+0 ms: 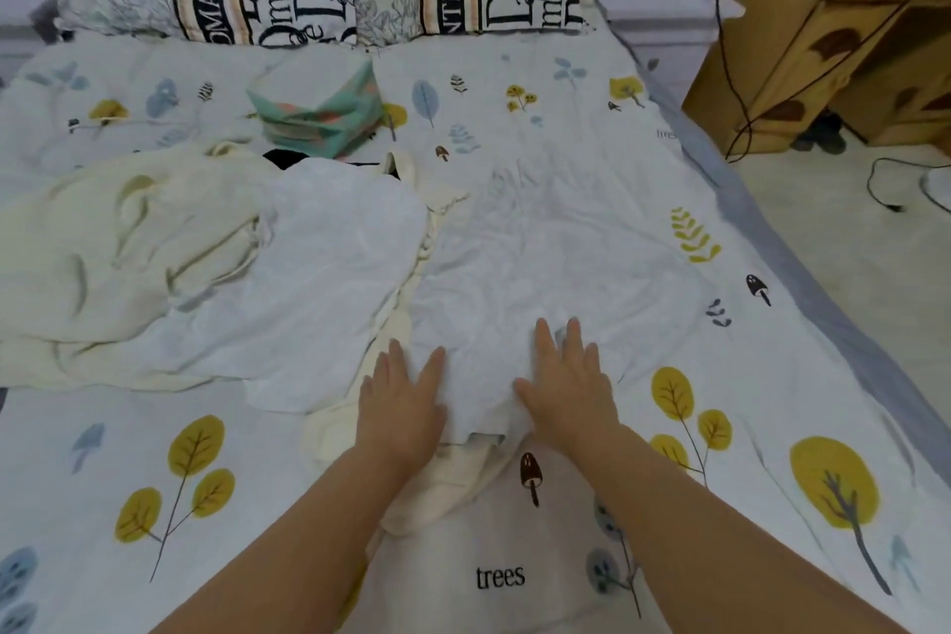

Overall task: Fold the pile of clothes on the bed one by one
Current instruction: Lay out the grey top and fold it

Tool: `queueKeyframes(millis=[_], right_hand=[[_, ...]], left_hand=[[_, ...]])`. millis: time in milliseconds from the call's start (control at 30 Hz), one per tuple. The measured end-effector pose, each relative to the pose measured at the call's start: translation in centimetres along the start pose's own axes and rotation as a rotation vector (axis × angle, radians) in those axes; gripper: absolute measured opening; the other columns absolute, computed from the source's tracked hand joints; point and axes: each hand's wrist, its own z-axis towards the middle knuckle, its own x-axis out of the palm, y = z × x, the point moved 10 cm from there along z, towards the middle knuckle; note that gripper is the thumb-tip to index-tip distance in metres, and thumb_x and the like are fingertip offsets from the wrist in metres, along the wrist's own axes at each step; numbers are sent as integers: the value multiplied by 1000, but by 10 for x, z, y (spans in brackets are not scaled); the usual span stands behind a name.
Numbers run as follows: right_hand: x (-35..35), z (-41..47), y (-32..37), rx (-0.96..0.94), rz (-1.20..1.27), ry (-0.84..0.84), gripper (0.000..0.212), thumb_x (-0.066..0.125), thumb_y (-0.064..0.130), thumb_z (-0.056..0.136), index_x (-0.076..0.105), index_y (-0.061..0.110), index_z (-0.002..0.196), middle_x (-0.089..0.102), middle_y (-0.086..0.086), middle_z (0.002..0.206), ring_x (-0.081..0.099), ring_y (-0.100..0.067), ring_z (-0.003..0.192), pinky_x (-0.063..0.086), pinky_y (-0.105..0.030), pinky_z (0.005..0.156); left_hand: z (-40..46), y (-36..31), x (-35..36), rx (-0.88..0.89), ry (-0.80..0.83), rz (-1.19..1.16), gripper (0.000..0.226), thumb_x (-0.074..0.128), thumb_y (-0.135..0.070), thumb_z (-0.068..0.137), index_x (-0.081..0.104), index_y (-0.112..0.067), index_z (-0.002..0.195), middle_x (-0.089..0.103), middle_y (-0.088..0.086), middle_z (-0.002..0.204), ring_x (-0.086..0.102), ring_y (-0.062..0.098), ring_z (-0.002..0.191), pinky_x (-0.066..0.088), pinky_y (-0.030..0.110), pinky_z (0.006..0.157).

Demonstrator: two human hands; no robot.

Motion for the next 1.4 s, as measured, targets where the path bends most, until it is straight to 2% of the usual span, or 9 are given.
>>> queueKeyframes(millis=[200, 400, 600, 767, 900, 1067, 1200, 1300, 1400], right_hand=[[35, 13, 5, -70, 64, 85, 22, 48, 8, 90, 51, 16, 110, 47, -2, 113, 43, -21, 114, 39, -27, 86], [34, -59, 24, -200, 132, 129, 40, 43, -3, 83, 25, 24, 60, 38, 7, 72, 44, -9, 81, 31, -20, 65], [-10, -156, 100, -486, 27, 10, 35, 85, 39, 20, 58, 26, 40, 51, 17, 44, 52, 3, 41, 32, -9, 39], [-28, -196, 109, -483, -147, 173, 43, 61, 81, 27, 63, 44, 48, 53, 29, 49, 49, 18, 51, 34, 2, 50], [-57, -205, 88, -379, 287, 226, 32, 50, 20, 90, 61, 19, 120, 54, 0, 123, 50, -12, 115, 32, -11, 90], [-142, -211, 52, 41, 913, -107, 16, 57, 24, 89, 53, 30, 103, 57, 5, 106, 58, -8, 88, 43, -11, 67], [-174, -234, 102, 312, 1728, 416, 44, 50, 51, 87, 68, 12, 92, 68, -12, 91, 66, -28, 71, 52, -39, 67], [-199, -256, 139, 261, 1701, 511, 33, 59, 23, 87, 65, -5, 69, 63, -19, 78, 61, -30, 70, 48, -37, 74], [-237, -273, 156, 109, 1578, 392, 19, 44, -13, 86, 63, -9, 82, 64, -25, 82, 62, -32, 73, 51, -34, 65]], left_hand=[[8, -8, 15, 135, -22, -105, 24, 48, -13, 88, 62, -16, 109, 58, 1, 116, 53, 19, 111, 32, 28, 97], [-28, 7, 21, 18, 65, -595, 27, 47, -11, 92, 51, -13, 119, 60, -4, 79, 51, 4, 63, 38, 5, 53], [-62, 14, 29, -419, 276, -1235, 88, 60, -55, 80, 22, -7, 143, 42, 10, 138, 49, 28, 120, 44, 36, 96], [-86, -12, -25, -153, 198, -1097, 13, 56, -12, 88, 66, -18, 93, 67, -4, 85, 64, 10, 76, 53, 17, 63], [-122, -12, -120, 71, -84, -1046, 31, 45, 2, 90, 63, -23, 87, 65, -9, 84, 58, 3, 73, 44, 7, 61], [-190, -22, -215, 337, -204, -832, 29, 45, 6, 85, 66, -10, 97, 70, 3, 94, 63, 18, 92, 48, 24, 81], [-268, -42, -283, 552, -321, -681, 45, 47, -11, 85, 54, -42, 118, 50, -39, 123, 46, -15, 116, 37, 6, 95], [-300, -64, -287, 571, -216, -451, 54, 47, -25, 89, 31, -47, 135, 26, -51, 130, 26, -25, 121, 20, -5, 95], [-324, -63, -279, 507, -59, -486, 61, 48, -19, 95, 18, -22, 148, 23, -9, 154, 27, 0, 136, 31, 4, 91]])
